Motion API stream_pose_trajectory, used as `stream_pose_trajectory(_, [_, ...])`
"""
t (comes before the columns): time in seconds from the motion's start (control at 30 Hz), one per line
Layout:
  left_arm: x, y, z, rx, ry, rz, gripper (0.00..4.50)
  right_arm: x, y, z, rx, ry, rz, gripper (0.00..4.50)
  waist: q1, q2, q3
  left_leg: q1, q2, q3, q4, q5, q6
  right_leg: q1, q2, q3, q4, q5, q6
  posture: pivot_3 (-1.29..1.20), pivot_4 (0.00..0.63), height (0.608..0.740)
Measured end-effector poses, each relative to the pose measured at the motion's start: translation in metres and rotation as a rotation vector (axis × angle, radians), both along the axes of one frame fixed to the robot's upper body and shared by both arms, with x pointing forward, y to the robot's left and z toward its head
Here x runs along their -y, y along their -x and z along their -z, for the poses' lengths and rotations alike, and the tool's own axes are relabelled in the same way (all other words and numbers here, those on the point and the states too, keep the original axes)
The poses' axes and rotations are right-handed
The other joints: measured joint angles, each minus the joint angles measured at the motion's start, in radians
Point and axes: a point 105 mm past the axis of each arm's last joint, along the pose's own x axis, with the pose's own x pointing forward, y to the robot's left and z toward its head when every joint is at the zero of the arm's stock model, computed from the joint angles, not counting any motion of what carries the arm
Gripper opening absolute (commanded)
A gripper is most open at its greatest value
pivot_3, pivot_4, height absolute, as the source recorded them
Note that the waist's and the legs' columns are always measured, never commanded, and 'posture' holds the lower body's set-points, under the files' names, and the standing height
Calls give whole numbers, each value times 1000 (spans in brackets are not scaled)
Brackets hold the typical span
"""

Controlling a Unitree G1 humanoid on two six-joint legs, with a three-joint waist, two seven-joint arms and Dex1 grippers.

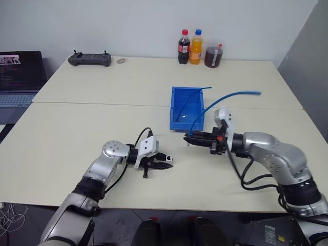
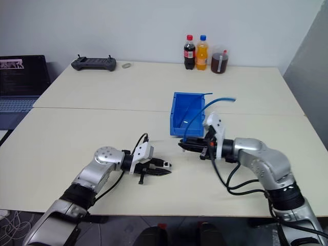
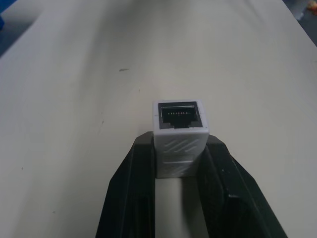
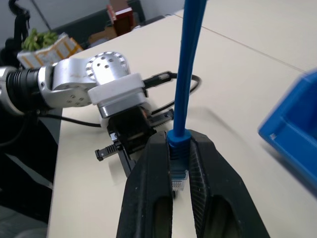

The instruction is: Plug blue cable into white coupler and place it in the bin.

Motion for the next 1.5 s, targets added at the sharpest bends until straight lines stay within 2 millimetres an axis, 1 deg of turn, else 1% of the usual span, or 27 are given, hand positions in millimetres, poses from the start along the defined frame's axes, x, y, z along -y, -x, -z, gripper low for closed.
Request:
stream_pose_trajectory(0.1, [5, -3, 2, 16, 18, 26, 796, -10, 1, 9, 72, -16, -27, 168, 13, -1, 0, 0, -1, 0, 2, 0, 1, 1, 0, -1, 0, 0, 0, 0, 150, 740])
stream_pose_trajectory(0.2, [5, -4, 3, 18, 29, 28, 796, -13, 6, 17, 110, -15, -57, 168, 15, -1, 0, 0, -1, 0, 2, 0, 2, 1, -2, 0, 1, 1, 1, 0, 150, 740])
stream_pose_trajectory(0.33, [5, -6, 4, 6, 41, 13, 796, -18, 7, 18, 154, -28, -82, 168, 15, -1, -1, 1, 0, -2, 2, 1, 2, 1, -2, -2, 2, 1, 1, 0, 150, 740])
stream_pose_trajectory(0.43, [4, -5, 4, -13, 48, -1, 796, -19, 5, 23, 166, -34, -77, 168, 13, -1, -1, 1, 0, -1, 2, 1, 2, 1, -2, -1, 2, 1, 0, 0, 150, 740])
stream_pose_trajectory(0.57, [4, -2, 4, -23, 55, -8, 796, -16, -2, 39, 151, -21, -55, 168, 12, -1, -1, 1, 0, -1, 2, 1, 2, 1, -2, -1, 2, 1, 0, 0, 150, 740])
stream_pose_trajectory(0.77, [5, 1, 4, -39, 56, -8, 796, -19, -2, 50, 119, -39, -95, 168, 11, -1, -1, 1, 0, -1, 2, 1, 2, 1, -2, -1, 2, 1, 0, 0, 150, 740])
stream_pose_trajectory(0.93, [5, 5, 4, -47, 53, 11, 796, -23, -1, 54, 107, -54, -127, 168, 10, 0, 0, 1, 0, -1, 2, 1, 2, 1, -2, -1, 3, 1, 0, 0, 150, 740])
stream_pose_trajectory(1.07, [5, 6, 4, -55, 51, 8, 796, -25, -1, 59, 131, -29, -156, 168, 10, 0, -1, 2, 0, -1, 2, 1, 2, 1, -2, -1, 3, 1, 0, 0, 150, 740])
stream_pose_trajectory(1.5, [4, 8, 4, -58, 38, 8, 796, -22, -3, 65, 160, -8, -197, 168, 6, 0, -1, 6, 0, 2, 2, 1, 2, 2, -2, 2, 8, 1, -1, 0, 150, 740])
